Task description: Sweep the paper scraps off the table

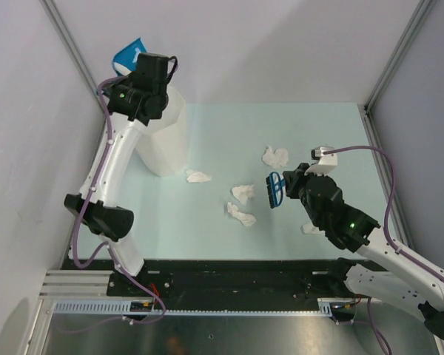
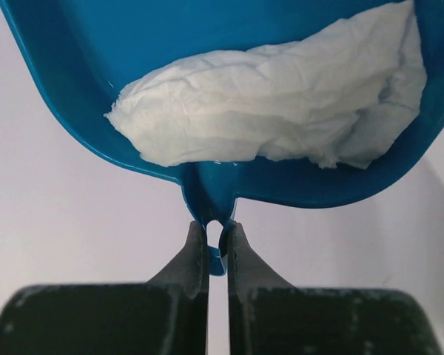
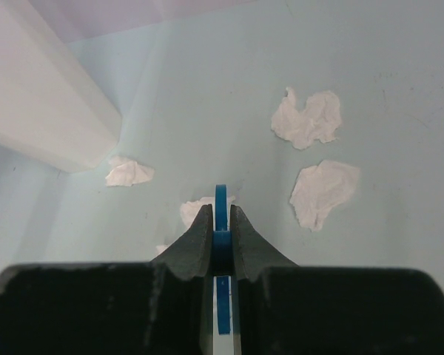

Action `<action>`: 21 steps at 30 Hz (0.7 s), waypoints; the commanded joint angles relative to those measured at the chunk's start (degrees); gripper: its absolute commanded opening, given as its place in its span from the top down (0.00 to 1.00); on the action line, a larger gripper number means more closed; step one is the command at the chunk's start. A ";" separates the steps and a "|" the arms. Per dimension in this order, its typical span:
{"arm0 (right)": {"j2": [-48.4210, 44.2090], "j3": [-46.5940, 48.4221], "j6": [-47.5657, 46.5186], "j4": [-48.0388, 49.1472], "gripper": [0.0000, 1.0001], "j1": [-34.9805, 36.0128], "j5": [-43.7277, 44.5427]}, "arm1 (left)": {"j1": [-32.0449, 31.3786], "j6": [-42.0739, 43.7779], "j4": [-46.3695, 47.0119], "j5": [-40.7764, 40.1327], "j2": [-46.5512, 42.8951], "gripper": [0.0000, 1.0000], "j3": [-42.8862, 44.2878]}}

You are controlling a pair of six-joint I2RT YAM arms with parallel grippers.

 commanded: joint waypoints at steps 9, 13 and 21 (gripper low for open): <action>0.06 0.36 -3.32 5.82 1.00 2.49 0.37 | 0.17 17.93 5.30 -21.52 -0.09 1.00 -15.73; 1.28 0.36 -4.20 7.14 1.00 2.93 0.55 | -1.06 17.93 5.30 -21.61 -0.45 1.00 -15.83; 7.52 0.36 -6.31 16.17 1.00 5.03 -3.50 | -1.68 16.97 5.39 -20.39 -2.20 1.00 -17.41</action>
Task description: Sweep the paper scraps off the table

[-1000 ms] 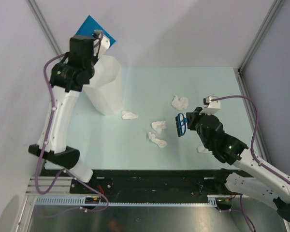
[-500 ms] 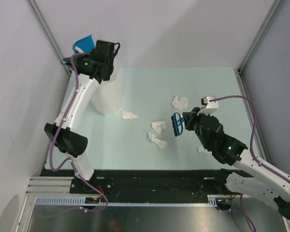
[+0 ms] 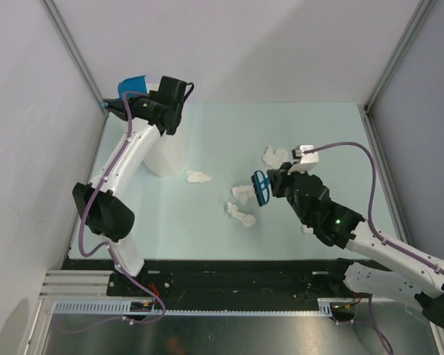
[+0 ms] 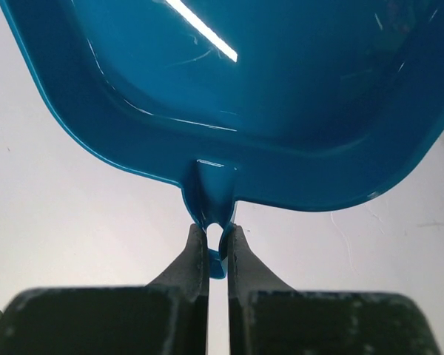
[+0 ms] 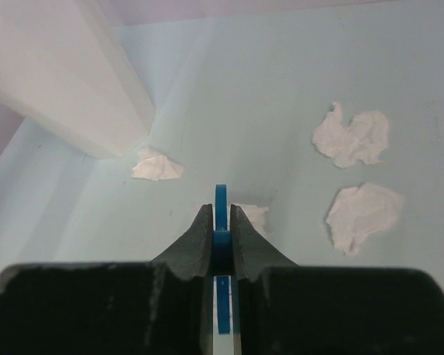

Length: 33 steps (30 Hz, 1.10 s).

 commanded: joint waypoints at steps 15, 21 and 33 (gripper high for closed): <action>41.67 15.55 15.73 33.69 1.00 -2.02 -19.45 | -0.87 -14.11 0.86 21.51 -15.80 1.00 16.32; 57.32 28.72 23.31 30.11 1.00 -4.21 -18.24 | -1.23 -24.77 0.69 33.20 -32.76 1.00 -7.23; 67.99 36.93 28.08 12.62 1.00 -12.99 -22.70 | -1.23 -36.55 -5.72 52.52 -46.41 1.00 -32.56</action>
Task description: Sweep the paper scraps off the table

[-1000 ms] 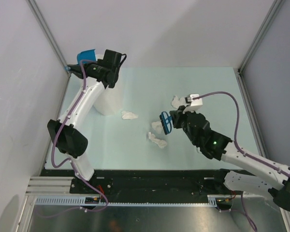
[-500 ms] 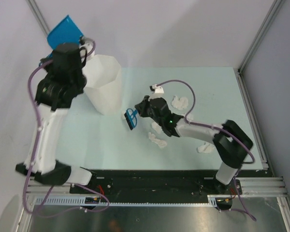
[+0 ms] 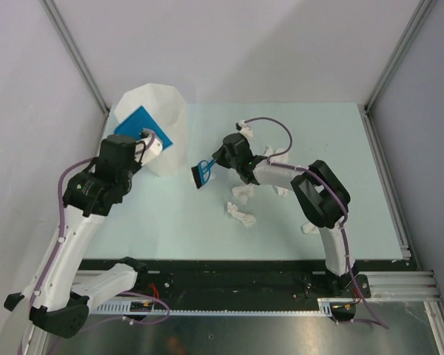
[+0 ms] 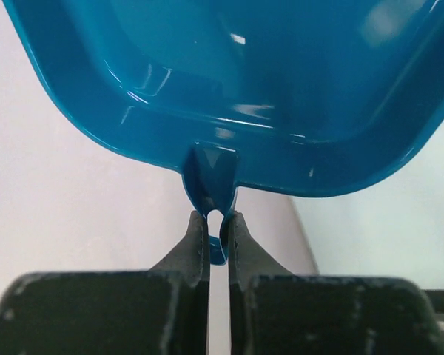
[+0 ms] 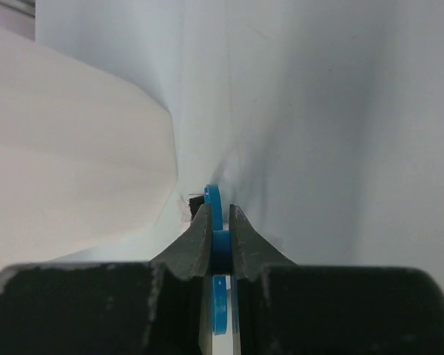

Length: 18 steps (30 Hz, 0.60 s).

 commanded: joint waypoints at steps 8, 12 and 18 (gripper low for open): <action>-15.62 -11.60 -9.35 -9.68 1.00 -3.96 -9.55 | -1.49 -10.65 -4.78 26.44 -2.06 1.00 -21.29; -24.32 -14.10 -14.44 -7.91 1.00 -2.65 -12.47 | -4.12 -9.86 -4.52 26.62 -0.40 1.00 -31.73; -32.51 -14.02 -23.32 -7.99 1.00 0.25 -3.44 | -5.89 -9.16 0.84 26.01 11.37 1.00 -35.29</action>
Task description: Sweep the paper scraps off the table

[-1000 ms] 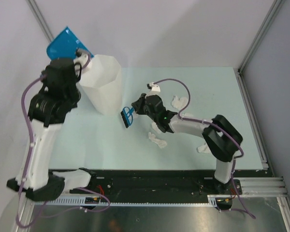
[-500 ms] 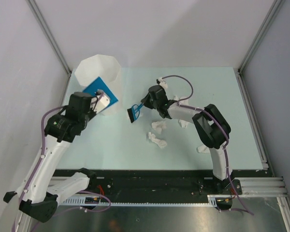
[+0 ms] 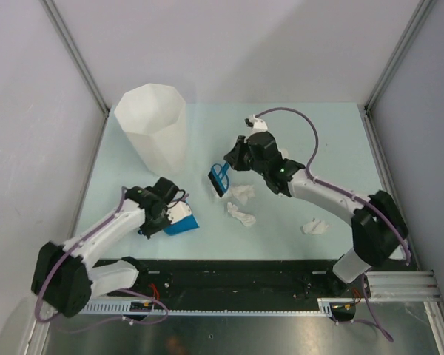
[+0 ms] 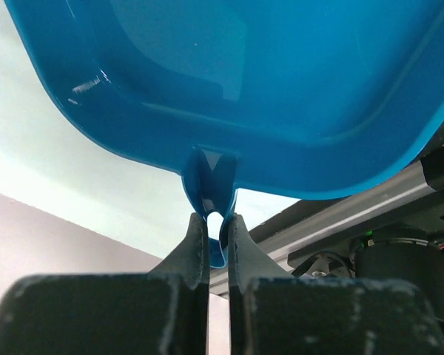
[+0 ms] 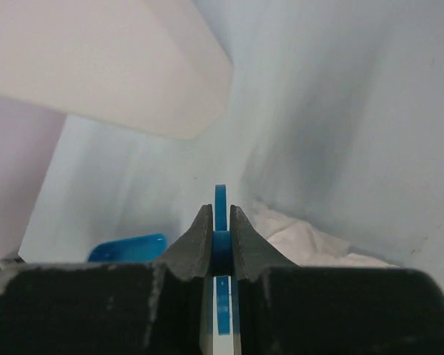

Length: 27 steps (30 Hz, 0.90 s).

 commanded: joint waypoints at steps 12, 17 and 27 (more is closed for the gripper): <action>6.22 5.74 -30.16 7.94 1.00 5.30 23.60 | -2.05 0.25 10.87 -1.46 28.24 1.00 10.38; 15.98 11.72 -31.76 2.23 1.00 7.93 24.48 | -2.49 0.60 11.05 -1.99 32.19 1.00 12.32; 12.66 13.75 -4.27 0.02 1.00 8.91 8.51 | -3.19 0.60 11.13 0.11 36.07 1.00 15.05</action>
